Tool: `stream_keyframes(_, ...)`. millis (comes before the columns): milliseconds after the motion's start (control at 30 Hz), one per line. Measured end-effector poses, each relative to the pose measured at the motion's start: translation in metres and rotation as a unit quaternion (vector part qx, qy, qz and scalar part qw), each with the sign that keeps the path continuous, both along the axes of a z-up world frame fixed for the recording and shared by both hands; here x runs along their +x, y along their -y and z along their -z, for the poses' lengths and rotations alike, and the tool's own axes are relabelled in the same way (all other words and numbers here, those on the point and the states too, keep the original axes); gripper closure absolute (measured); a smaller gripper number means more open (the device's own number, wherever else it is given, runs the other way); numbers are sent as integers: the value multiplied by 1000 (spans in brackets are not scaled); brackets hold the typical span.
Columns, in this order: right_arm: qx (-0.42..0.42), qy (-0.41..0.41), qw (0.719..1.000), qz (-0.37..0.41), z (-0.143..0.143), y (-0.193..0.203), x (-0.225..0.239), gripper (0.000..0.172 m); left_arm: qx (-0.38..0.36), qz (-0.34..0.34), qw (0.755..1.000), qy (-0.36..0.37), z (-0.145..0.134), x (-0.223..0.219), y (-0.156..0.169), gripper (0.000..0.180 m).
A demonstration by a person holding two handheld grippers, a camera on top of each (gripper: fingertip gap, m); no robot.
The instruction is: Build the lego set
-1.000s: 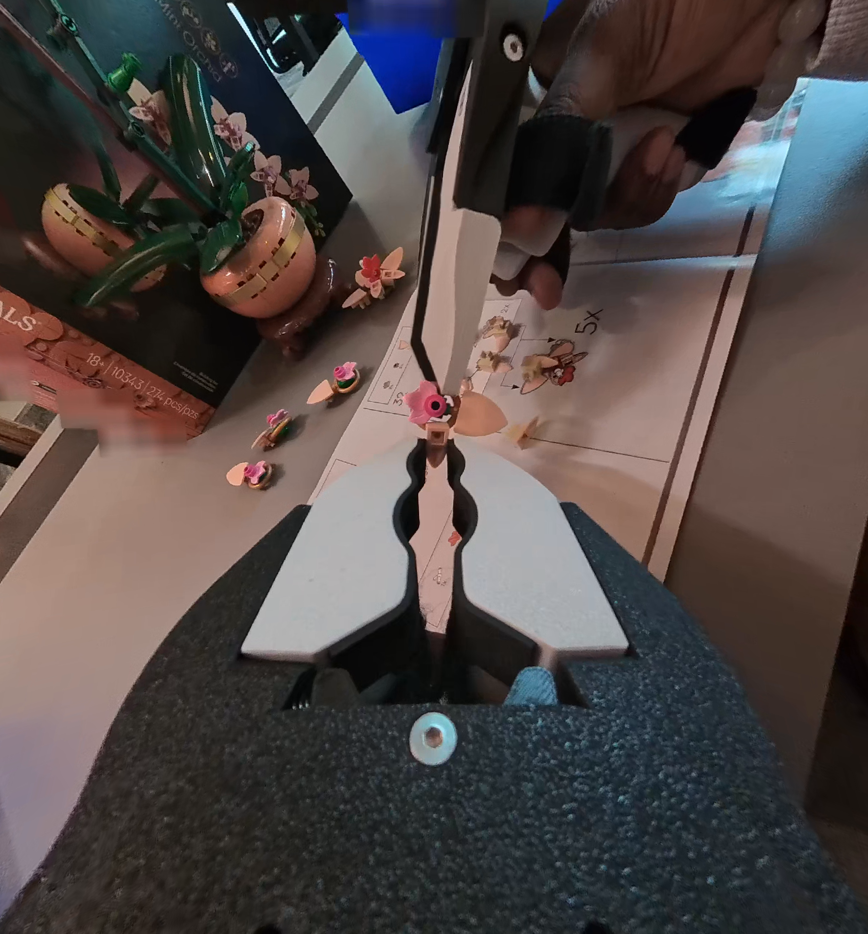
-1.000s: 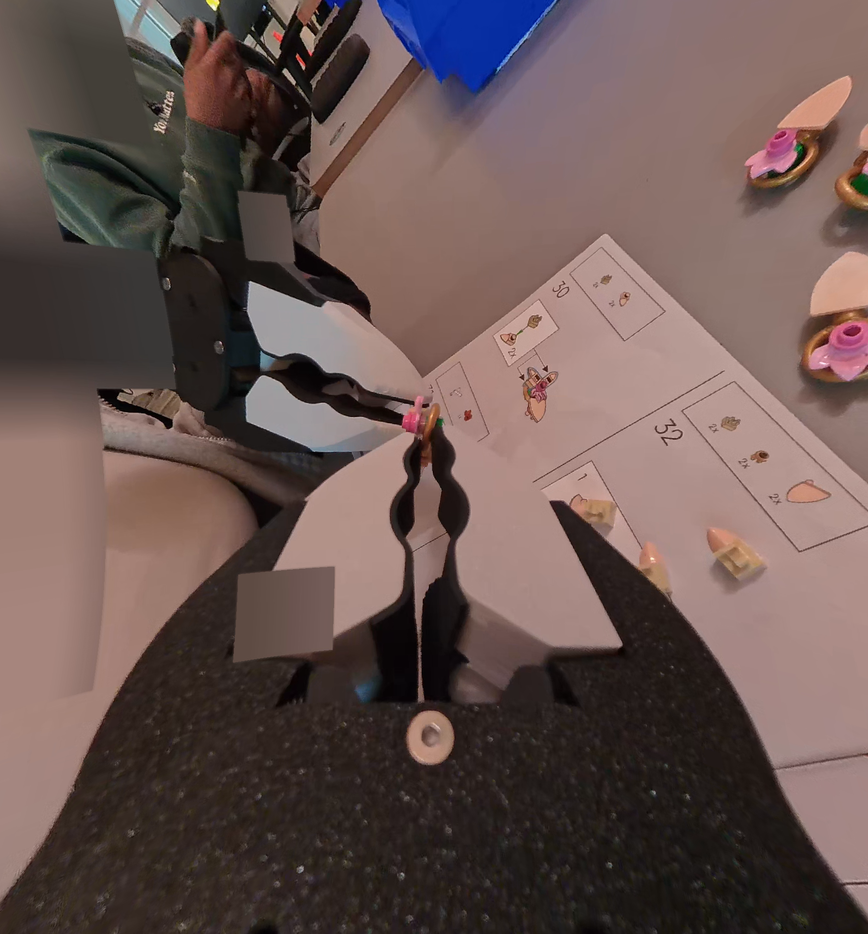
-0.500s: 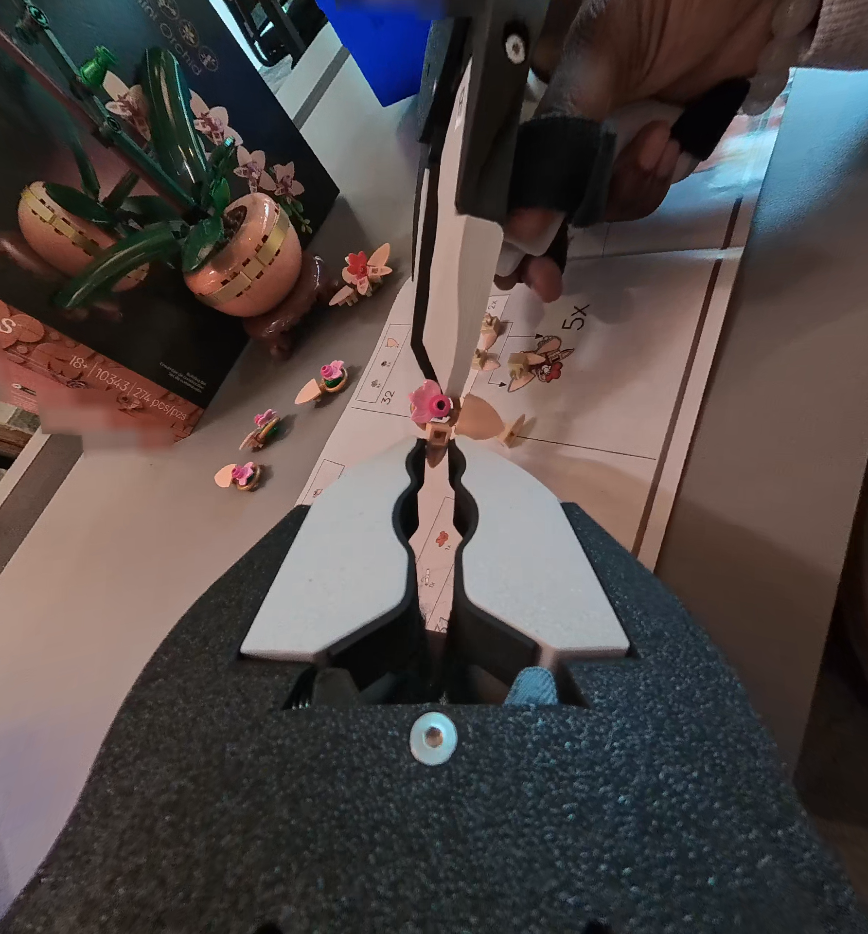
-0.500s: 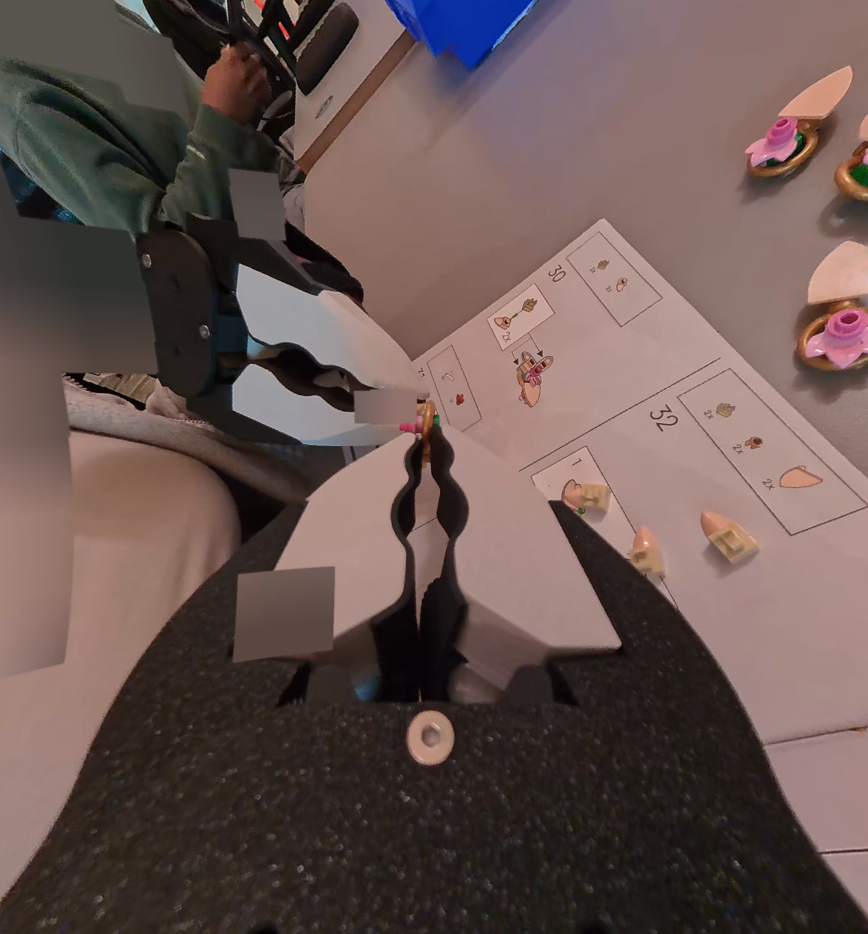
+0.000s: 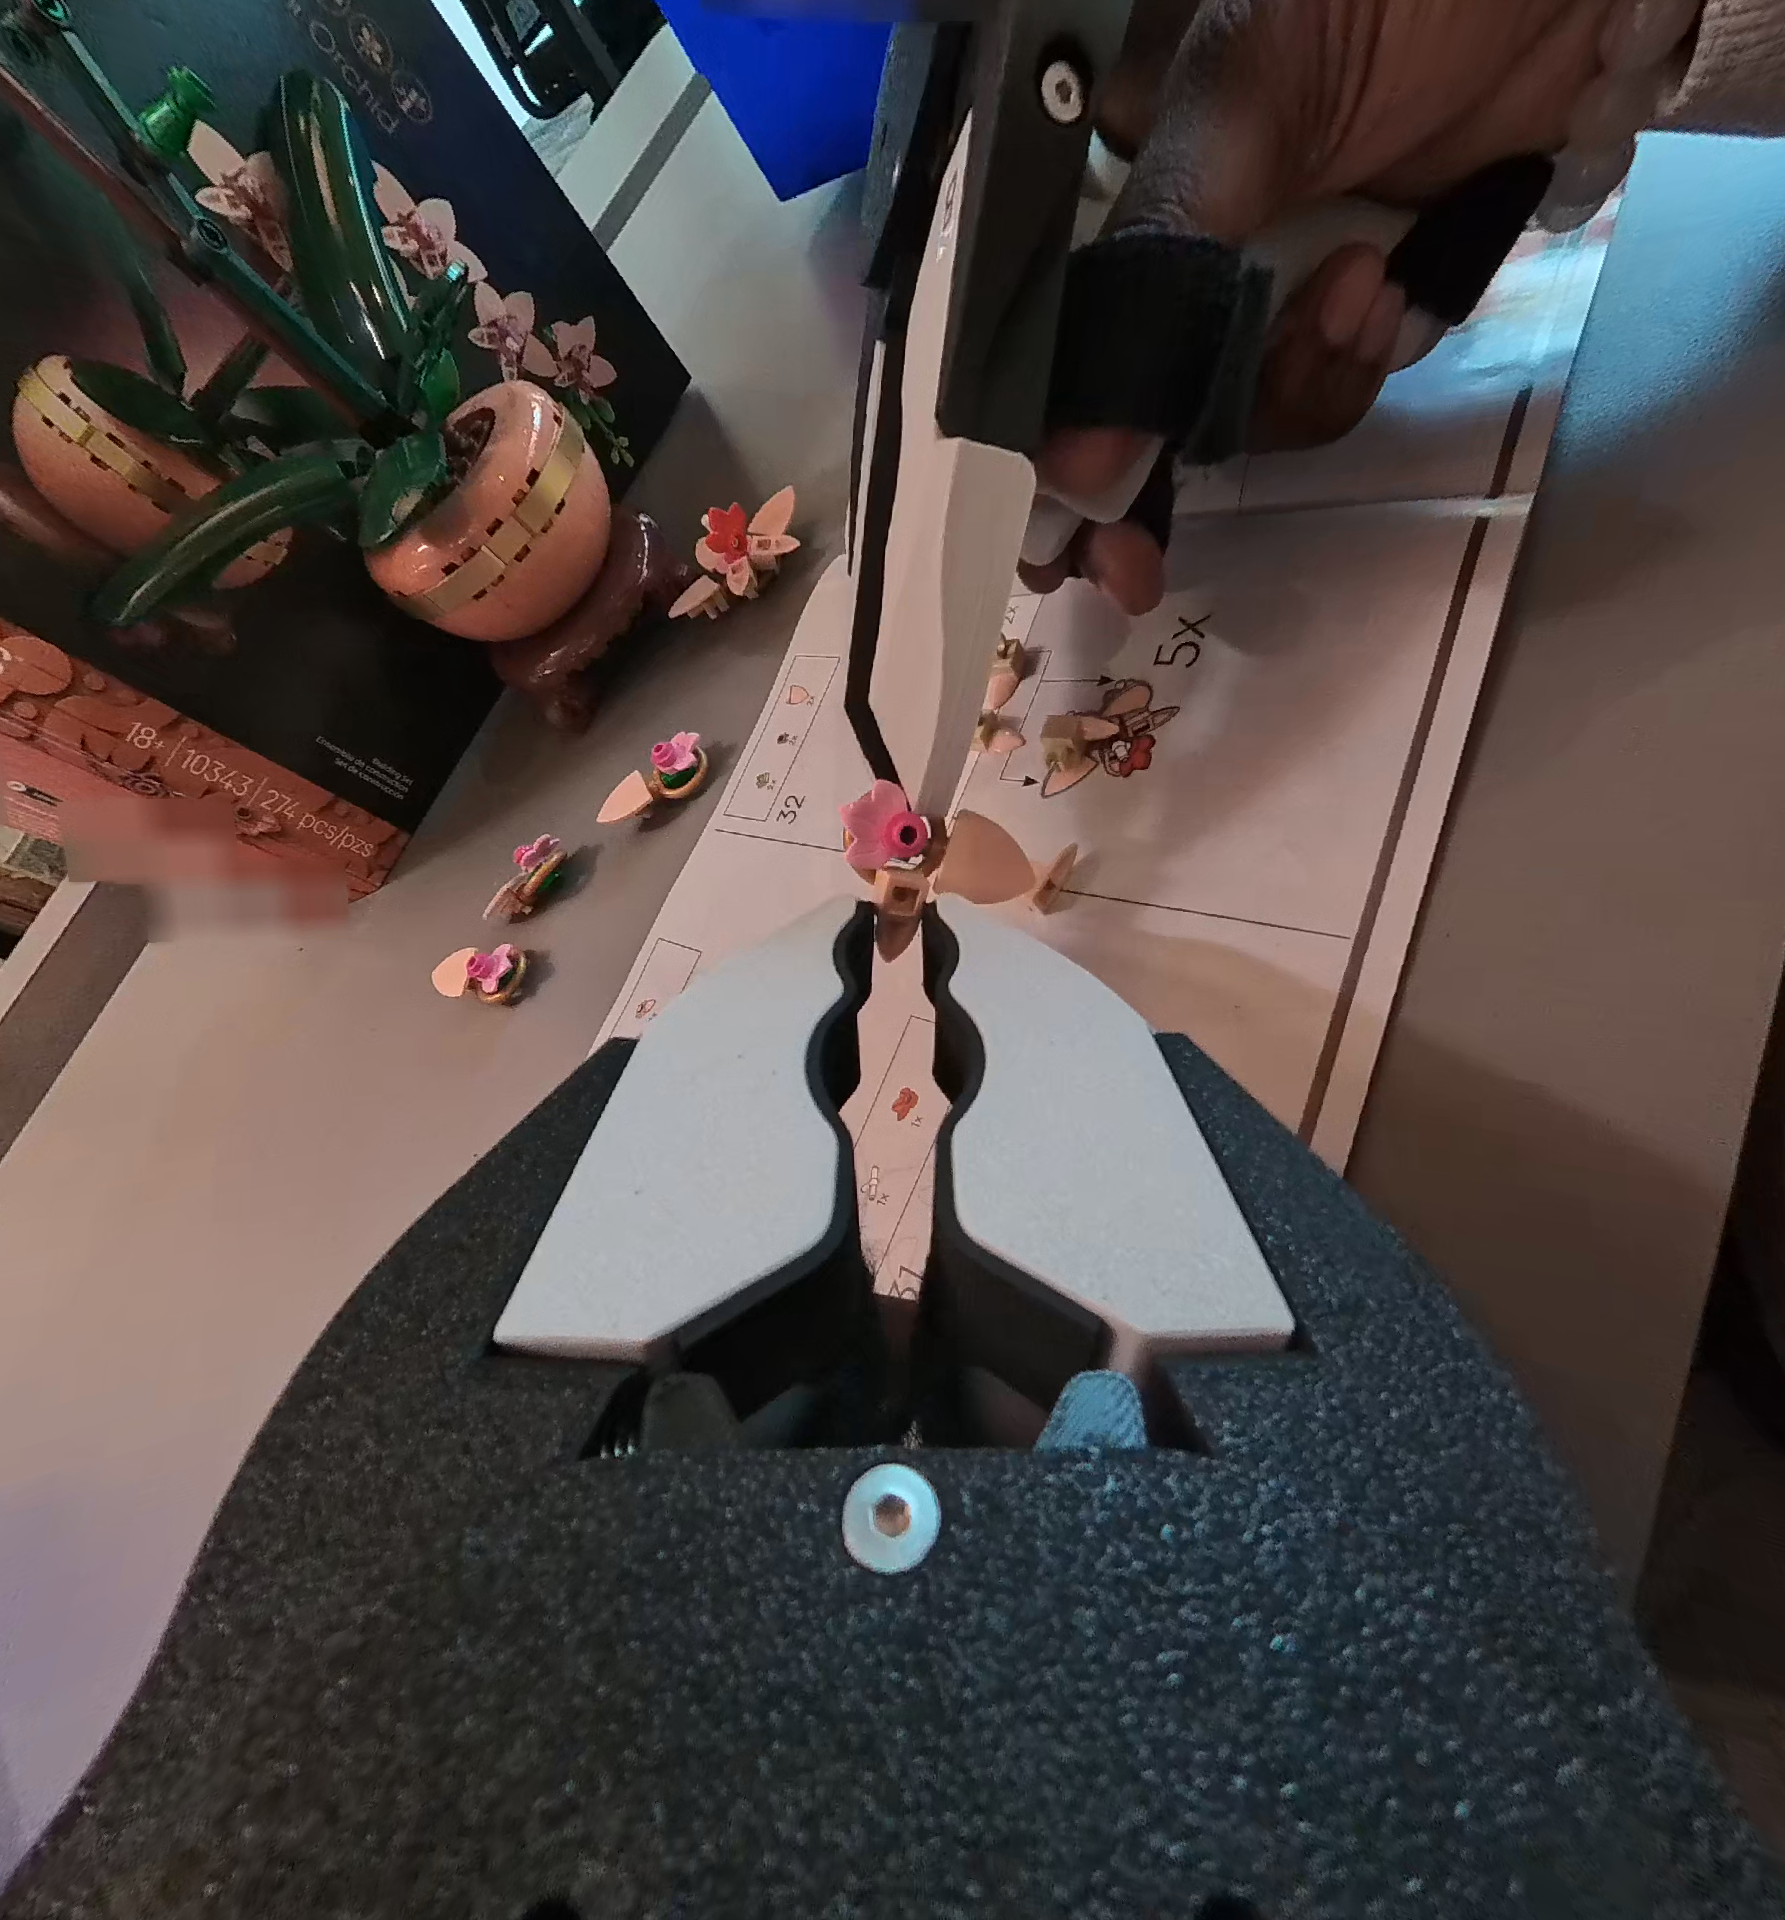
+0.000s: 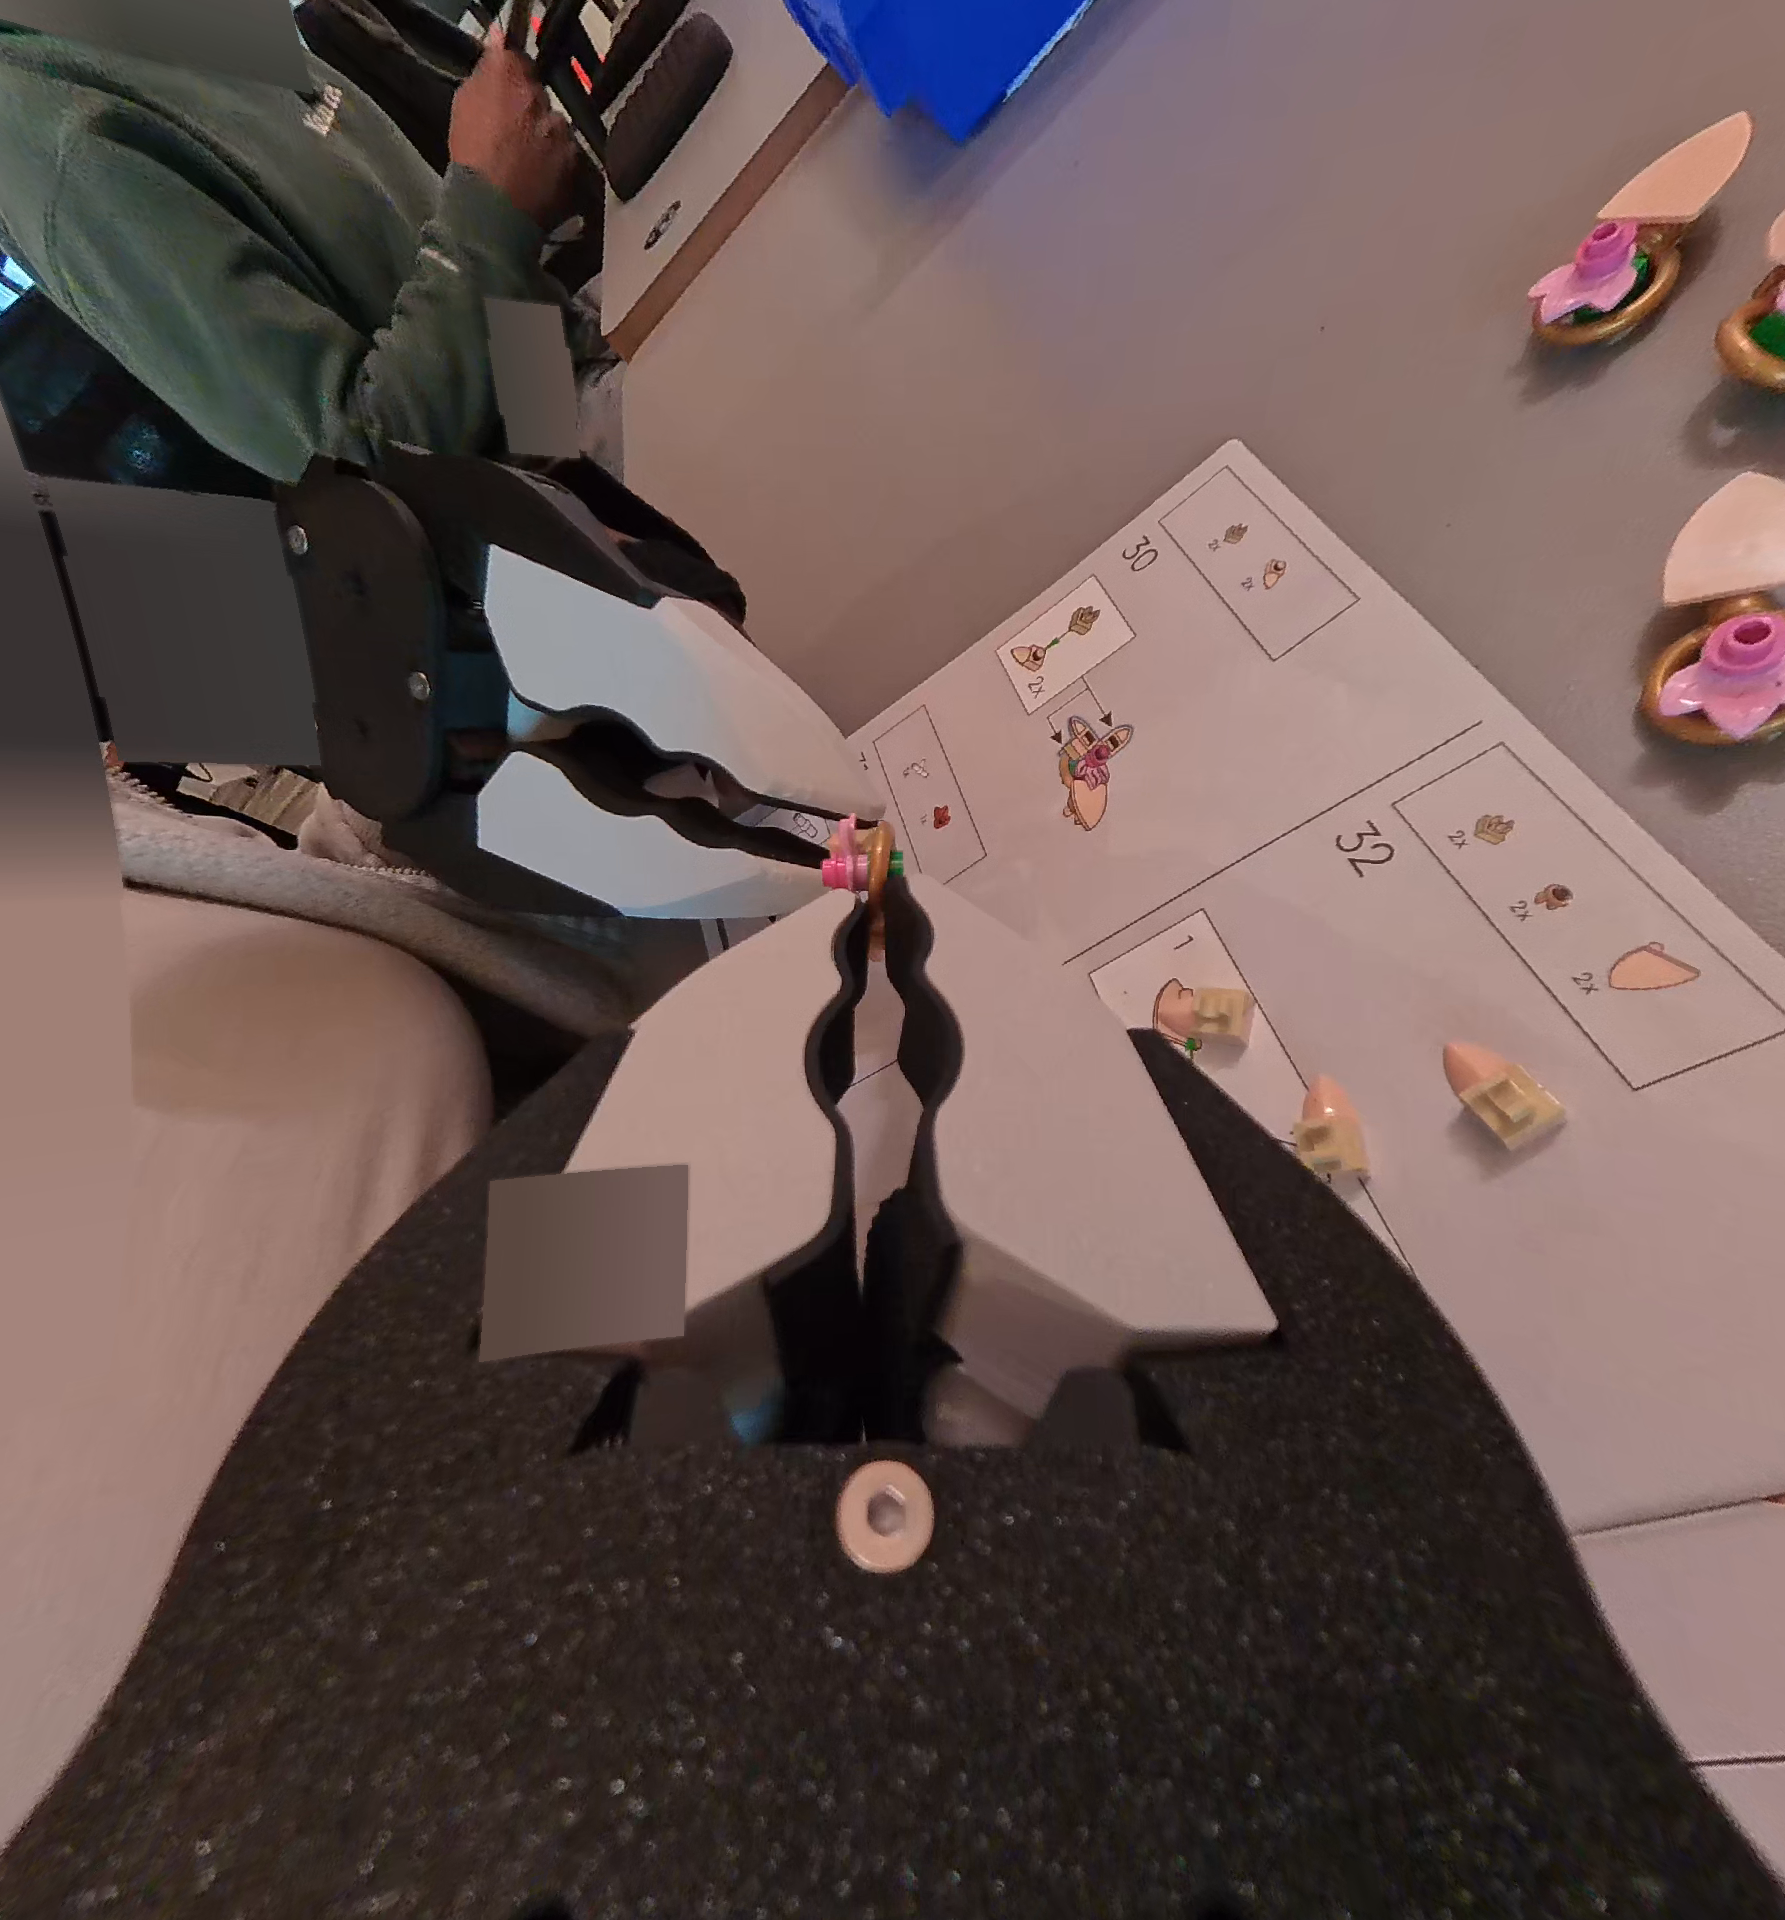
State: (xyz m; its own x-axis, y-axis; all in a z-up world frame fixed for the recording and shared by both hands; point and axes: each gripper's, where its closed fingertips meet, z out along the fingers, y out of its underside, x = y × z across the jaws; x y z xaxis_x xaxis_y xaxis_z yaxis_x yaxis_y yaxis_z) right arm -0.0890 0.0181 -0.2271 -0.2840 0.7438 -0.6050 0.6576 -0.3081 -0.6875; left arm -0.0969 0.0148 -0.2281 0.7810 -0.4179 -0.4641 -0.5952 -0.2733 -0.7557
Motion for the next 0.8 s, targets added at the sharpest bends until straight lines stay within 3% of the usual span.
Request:
stream_keyframes(333, 6, -13, 1000, 3, -2, 0, 0, 170, -3, -7, 999, 32, -1, 0, 0, 172)
stream_keyframes(800, 6, -78, 997, 27, -17, -2, -5, 170, 4, -27, 985, 171, -14, -3, -1, 172)
